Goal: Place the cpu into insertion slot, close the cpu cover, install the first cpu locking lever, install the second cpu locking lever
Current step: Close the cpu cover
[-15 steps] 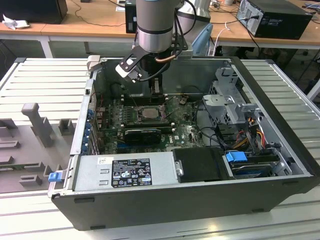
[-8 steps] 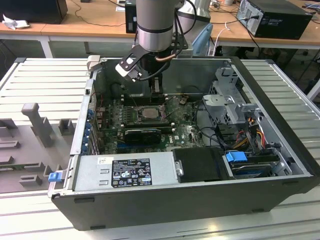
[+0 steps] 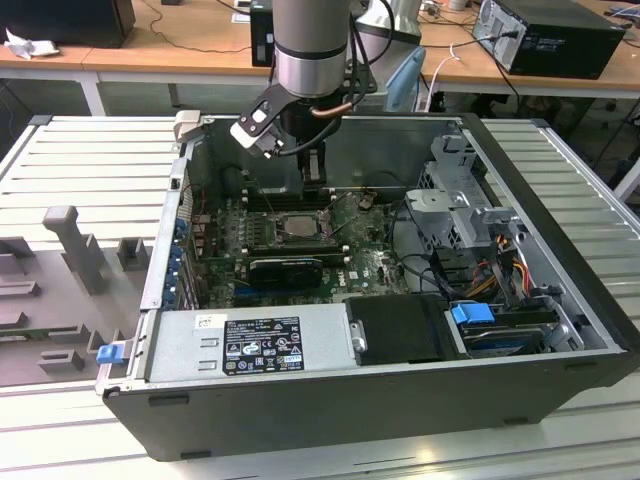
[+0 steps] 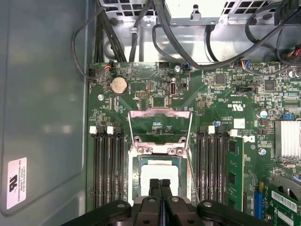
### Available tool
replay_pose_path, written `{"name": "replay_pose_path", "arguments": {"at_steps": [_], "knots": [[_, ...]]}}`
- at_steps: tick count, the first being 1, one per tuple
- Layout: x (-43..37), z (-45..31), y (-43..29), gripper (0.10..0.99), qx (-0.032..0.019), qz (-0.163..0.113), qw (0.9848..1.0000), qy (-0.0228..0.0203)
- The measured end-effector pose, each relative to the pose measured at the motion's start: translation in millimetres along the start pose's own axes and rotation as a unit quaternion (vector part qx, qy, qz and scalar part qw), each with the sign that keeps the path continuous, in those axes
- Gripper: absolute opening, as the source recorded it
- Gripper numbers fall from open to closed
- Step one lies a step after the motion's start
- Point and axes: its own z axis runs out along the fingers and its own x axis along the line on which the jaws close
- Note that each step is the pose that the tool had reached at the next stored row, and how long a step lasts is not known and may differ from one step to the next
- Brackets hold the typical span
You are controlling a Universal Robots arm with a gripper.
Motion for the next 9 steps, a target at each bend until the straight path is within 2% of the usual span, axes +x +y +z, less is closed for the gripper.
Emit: {"name": "replay_pose_path", "arguments": {"at_steps": [9], "knots": [[0.3, -3.9, 0.2, 0.106, 0.0, 0.0, 1.0, 0.0]]}}
